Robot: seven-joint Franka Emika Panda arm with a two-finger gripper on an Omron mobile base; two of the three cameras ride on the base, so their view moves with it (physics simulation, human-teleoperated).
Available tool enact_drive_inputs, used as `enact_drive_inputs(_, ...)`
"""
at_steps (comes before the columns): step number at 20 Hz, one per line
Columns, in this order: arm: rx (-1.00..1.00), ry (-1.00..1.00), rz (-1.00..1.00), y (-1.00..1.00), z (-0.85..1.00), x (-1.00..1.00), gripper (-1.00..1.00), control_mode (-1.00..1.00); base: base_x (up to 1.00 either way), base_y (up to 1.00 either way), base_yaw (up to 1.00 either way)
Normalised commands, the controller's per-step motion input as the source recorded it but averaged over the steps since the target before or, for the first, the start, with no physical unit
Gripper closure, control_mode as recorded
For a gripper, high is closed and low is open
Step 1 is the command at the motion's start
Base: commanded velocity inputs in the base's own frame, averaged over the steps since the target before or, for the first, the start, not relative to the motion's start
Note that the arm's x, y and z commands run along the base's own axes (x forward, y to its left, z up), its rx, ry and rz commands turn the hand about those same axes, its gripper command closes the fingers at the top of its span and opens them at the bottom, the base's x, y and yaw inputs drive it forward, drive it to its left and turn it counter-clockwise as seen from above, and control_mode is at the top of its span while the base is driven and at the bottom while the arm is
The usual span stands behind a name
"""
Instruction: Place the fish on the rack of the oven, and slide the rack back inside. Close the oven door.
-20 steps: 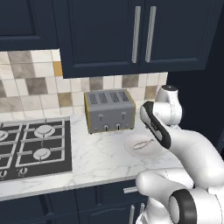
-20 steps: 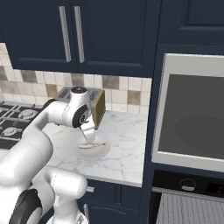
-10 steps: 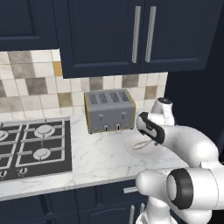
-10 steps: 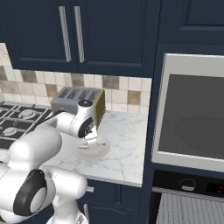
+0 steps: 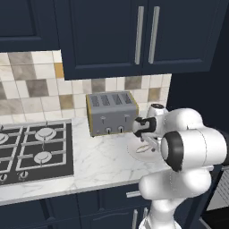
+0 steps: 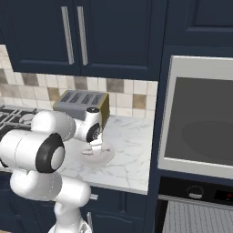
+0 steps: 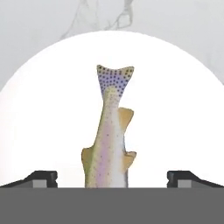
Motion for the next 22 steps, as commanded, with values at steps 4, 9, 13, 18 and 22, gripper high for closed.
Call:
enact_drive_inputs(4,0.0,0.14,-0.1,0.04,-0.39,0.47,-1.0,-1.0,0.0,0.0,0.0)
enact_drive_inputs(9,0.0,0.07,-0.12,0.03,-0.52,0.19,1.0,-1.0,0.0,0.0,0.0)
enact_drive_inputs(13,0.0,-0.06,-0.07,0.01,-0.26,0.0,1.0,-1.0,0.0,0.0,0.0)
enact_drive_inputs(18,0.0,-0.18,-0.04,-0.24,0.44,-0.65,1.0,-1.0,0.0,0.0,0.0)
enact_drive_inputs(22,0.0,-0.3,0.0,-0.31,1.0,-0.95,1.0,-1.0,0.0,0.0,0.0)
